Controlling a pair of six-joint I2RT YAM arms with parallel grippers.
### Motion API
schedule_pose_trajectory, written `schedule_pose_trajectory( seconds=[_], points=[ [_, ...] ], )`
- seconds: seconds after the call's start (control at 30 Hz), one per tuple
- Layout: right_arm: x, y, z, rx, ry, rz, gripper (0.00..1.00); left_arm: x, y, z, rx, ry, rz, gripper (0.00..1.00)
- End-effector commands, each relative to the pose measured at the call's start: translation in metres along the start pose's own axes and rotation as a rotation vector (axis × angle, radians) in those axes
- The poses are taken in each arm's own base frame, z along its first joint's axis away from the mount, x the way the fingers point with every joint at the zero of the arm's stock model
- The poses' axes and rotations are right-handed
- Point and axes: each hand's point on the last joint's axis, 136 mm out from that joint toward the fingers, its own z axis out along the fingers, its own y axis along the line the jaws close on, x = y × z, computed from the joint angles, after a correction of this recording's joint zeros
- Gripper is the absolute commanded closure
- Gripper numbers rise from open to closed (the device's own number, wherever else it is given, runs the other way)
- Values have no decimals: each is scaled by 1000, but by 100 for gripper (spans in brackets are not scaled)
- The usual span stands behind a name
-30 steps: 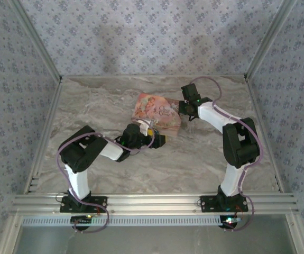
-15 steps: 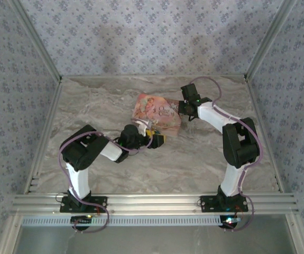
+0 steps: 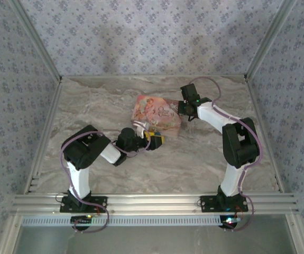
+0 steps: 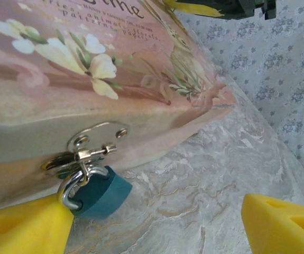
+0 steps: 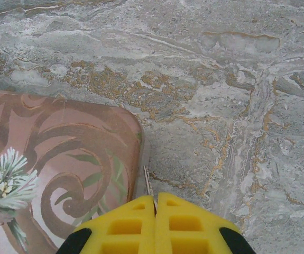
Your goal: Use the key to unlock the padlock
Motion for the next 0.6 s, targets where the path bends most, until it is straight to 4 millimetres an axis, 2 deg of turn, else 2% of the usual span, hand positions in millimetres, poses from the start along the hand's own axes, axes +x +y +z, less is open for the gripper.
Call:
schedule_pose_trajectory(
  seconds=[0.0,0.33,0.47,0.57],
  points=[
    [7,7,2,-12,36,4,100,-17,-20,-1,92,-66,30,20],
    [9,7,3,-9,40,0,100,-14,-18,16,108,-37,14,18],
    [8,7,3,-9,40,0,100,-8,-9,20,87,-16,-14,25],
    [8,8,2,-10,38,0,100,-6,0,17,67,-37,-38,25]
  ],
)
